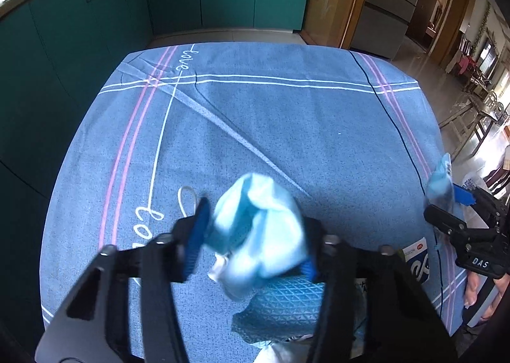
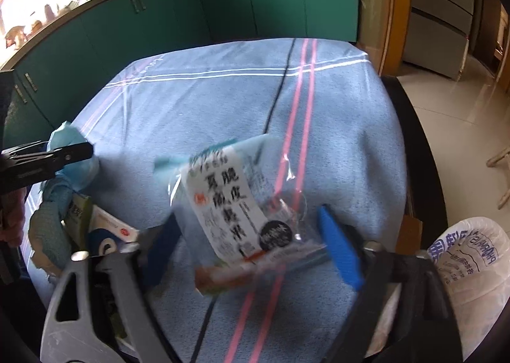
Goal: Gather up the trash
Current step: 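Drop the face mask from the left tool into the wastebasket while the right tool drops the snack bag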
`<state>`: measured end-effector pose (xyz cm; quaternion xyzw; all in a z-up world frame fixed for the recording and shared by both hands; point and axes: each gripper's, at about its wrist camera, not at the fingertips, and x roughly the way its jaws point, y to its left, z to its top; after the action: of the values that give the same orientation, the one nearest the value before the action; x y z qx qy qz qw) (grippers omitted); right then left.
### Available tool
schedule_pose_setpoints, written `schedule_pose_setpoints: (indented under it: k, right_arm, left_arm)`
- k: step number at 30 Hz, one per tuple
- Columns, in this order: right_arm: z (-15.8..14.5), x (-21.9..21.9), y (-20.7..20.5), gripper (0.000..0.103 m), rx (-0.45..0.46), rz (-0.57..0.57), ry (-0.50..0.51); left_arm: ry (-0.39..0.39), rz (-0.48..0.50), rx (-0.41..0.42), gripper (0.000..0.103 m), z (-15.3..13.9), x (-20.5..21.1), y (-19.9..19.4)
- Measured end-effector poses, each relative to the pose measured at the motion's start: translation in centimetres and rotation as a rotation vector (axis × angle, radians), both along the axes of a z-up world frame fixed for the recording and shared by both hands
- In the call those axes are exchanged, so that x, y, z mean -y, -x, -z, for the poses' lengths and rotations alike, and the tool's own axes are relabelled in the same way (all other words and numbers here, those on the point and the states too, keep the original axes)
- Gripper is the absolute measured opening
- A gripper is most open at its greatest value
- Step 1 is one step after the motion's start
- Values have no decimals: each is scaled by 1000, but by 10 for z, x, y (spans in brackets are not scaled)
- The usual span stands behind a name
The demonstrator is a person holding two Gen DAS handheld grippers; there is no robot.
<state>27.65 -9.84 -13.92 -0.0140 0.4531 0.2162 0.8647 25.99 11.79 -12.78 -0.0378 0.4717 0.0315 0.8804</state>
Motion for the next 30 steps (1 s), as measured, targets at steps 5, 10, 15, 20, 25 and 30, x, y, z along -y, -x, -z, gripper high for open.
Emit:
schedule_pose_setpoints:
  k: [5, 10, 15, 20, 25, 30]
  right_arm:
    - [-3, -6, 6, 73, 15, -30, -3]
    - [-16, -3, 17, 73, 55, -18, -5]
    - [-44, 17, 29, 73, 128, 13, -1]
    - [-86, 66, 58, 73, 247, 89, -26]
    - [-106, 135, 92, 73, 334, 199, -44]
    - [-103, 198, 107, 73, 344, 347, -43]
  left_arm:
    - [-12, -16, 31, 34, -6, -1, 2]
    - [-48, -53, 112, 33, -21, -3, 9]
    - [-61, -52, 209, 33, -42, 8, 18]
    - [-25, 43, 318, 33, -67, 40, 34]
    - [30, 234, 375, 33, -77, 95, 46]
    - [81, 391, 298, 33, -67, 163, 38]
